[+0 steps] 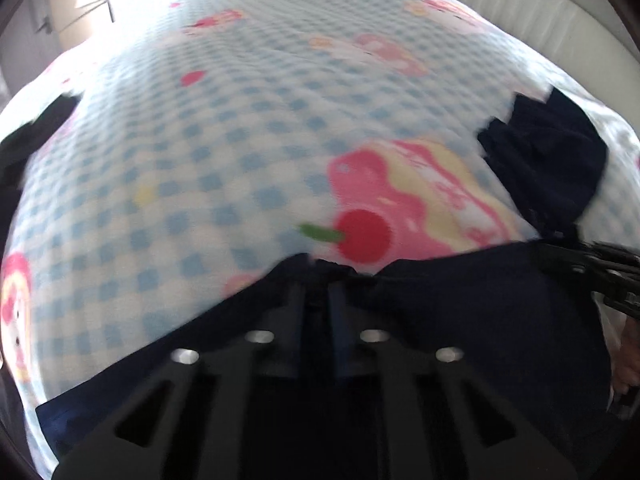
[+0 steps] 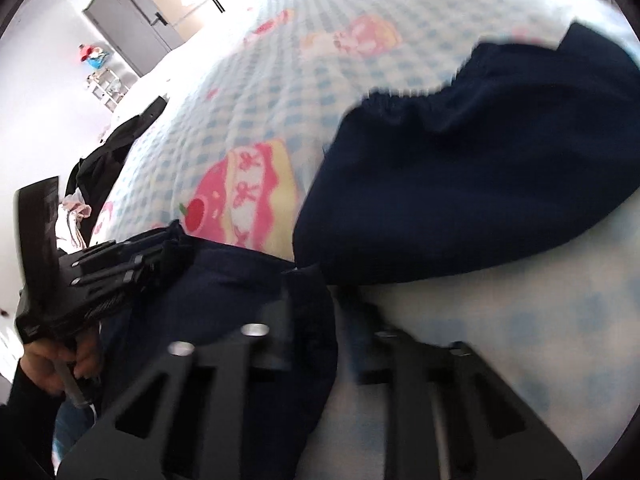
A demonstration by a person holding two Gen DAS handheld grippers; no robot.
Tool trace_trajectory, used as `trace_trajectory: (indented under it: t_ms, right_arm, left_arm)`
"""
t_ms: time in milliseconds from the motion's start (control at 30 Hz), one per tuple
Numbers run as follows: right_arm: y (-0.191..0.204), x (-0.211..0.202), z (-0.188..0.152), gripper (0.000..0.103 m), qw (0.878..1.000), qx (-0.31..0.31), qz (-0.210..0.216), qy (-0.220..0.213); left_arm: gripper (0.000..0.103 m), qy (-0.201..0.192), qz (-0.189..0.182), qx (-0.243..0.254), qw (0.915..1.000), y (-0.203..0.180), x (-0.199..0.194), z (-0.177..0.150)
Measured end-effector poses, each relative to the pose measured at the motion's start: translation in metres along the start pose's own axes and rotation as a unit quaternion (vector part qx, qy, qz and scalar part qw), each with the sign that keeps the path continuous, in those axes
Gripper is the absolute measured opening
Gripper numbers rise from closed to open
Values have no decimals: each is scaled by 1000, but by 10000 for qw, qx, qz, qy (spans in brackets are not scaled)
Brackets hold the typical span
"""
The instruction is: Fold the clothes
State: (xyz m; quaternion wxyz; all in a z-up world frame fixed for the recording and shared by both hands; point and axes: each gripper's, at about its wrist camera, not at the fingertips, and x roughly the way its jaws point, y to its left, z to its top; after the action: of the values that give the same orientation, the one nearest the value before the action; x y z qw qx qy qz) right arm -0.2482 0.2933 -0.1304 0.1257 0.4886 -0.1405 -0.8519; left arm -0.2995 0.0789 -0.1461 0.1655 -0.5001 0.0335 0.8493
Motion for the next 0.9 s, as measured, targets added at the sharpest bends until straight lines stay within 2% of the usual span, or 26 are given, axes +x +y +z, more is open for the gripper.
trace_trajectory:
  t_ms: [133, 267, 300, 367, 400, 533, 600, 633, 700, 767, 800, 833, 900]
  right_arm:
    - [1, -28, 1, 6, 9994, 77, 99, -325]
    - [-8, -33, 2, 6, 9989, 252, -39, -381]
    - [-14, -28, 3, 8, 9988, 374, -86, -299]
    - [-23, -24, 2, 22, 9983, 560, -27, -172]
    - [-25, -26, 0, 31, 9981, 593, 26, -182]
    - [-24, -37, -11, 32, 9984, 509, 4, -254]
    - [-20, -36, -14, 32, 9989, 421, -103, -183]
    - [-17, -34, -15, 32, 9991, 378, -162, -130]
    - [-12, -32, -18, 32, 9991, 327, -263, -45]
    - [-7, -34, -22, 33, 9991, 397, -128, -48]
    - [-5, -33, -23, 36, 9991, 419, -56, -36]
    - [-4, -30, -23, 36, 9991, 382, -154, 14]
    - [-6, -21, -23, 36, 9978, 243, -585, 170]
  left_arm:
    - [7, -335, -261, -455, 9981, 20, -16, 5]
    - [7, -270, -368, -656, 9968, 32, -11, 7]
    - [11, -229, -373, -667, 9968, 32, -9, 6]
    - [14, -201, -491, -766, 9956, 34, -10, 3]
    - [19, -221, -581, -834, 9946, 34, -13, 2]
    - [22, -1000, -550, -612, 9916, 21, -50, -7]
    - [24, -1142, -528, -460, 9910, 15, -58, -11]
    - [24, -1041, -579, -376, 9922, 12, -56, -10]
    - [24, -500, -755, -408, 9951, 7, -37, -8]
    - [24, -179, -772, -397, 9961, 3, -21, -9]
    - [24, -220, -627, -308, 9973, 0, -17, -9]
    - [24, -228, -456, -295, 9983, 0, -12, -6]
    - [24, -179, -291, -457, 9984, 4, -2, 2]
